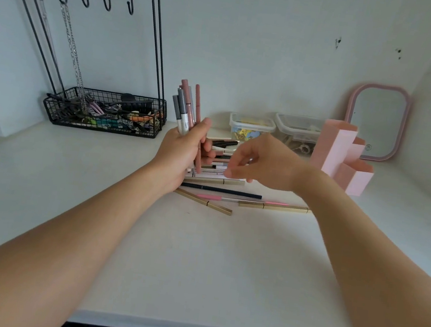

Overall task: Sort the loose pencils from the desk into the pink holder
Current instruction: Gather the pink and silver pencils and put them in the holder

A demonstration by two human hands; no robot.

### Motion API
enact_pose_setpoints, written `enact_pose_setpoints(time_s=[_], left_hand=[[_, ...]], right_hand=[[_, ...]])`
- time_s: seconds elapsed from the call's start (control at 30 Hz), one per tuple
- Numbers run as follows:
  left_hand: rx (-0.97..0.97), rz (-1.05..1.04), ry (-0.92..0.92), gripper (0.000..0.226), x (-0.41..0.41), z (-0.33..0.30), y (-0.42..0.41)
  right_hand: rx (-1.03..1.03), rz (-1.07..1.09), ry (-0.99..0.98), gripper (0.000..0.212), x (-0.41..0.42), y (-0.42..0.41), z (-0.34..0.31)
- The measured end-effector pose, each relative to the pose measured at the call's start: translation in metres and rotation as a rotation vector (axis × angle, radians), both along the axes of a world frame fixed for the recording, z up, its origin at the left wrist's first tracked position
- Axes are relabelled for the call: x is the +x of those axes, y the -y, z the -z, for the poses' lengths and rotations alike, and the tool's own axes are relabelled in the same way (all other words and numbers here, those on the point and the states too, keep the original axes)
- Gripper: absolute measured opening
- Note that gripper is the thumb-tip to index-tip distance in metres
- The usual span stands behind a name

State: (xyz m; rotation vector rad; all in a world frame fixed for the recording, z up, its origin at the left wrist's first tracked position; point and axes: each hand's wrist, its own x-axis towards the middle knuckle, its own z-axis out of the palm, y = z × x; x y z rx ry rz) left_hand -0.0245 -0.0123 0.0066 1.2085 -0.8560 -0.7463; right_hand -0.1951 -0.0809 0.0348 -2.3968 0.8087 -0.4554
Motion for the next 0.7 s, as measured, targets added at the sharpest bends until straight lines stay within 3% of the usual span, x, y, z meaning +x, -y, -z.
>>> enact_pose_setpoints(time_s=[0.13, 0.23, 0.43, 0.7], left_hand=[[0.011, 0.028, -0.015, 0.030, 0.001, 0.000, -0.001], [0.003, 0.063, -0.020, 0.023, 0.000, 0.000, -0.001], [0.043, 0.081, -0.069, 0.048, -0.002, -0.004, -0.002], [0.022, 0.072, -0.143, 0.051, 0.000, -0.005, -0.001]], right_hand=[[-0.020, -0.047, -0.143, 0.002, -0.007, 0.005, 0.000], [-0.045, -0.075, -0.194, 0.005, -0.005, 0.002, 0.003], [-0.126, -0.050, -0.242, 0.011, -0.002, 0.002, 0.009], [-0.160, 0.047, -0.321, 0.006, -0.028, 0.018, -0.009]])
